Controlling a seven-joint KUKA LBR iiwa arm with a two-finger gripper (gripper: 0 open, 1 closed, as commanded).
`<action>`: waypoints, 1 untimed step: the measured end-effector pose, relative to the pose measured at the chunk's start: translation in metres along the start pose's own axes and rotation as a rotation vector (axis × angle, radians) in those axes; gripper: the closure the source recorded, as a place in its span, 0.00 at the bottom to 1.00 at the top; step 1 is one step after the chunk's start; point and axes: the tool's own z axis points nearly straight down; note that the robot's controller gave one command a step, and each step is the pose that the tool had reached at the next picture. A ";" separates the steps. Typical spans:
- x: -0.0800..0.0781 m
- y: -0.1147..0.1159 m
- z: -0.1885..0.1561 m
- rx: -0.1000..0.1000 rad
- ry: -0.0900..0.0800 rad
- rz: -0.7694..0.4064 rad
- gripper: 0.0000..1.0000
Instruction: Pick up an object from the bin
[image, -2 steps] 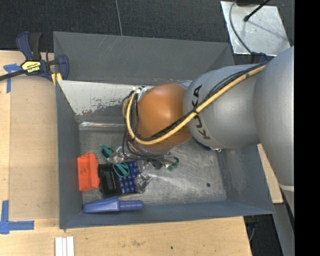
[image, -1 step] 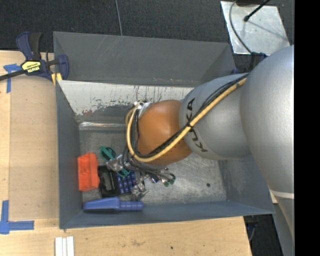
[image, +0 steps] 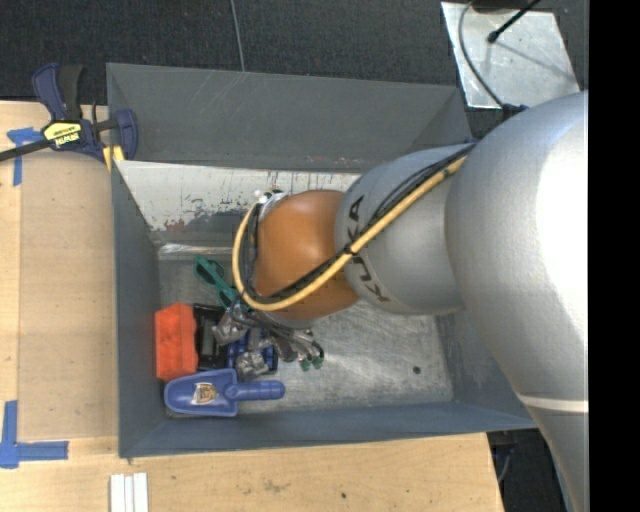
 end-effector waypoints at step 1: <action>0.000 0.000 0.000 0.000 0.000 0.000 1.00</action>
Offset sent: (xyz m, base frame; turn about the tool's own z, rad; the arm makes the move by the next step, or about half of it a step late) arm 0.0001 0.0001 0.0214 -0.0001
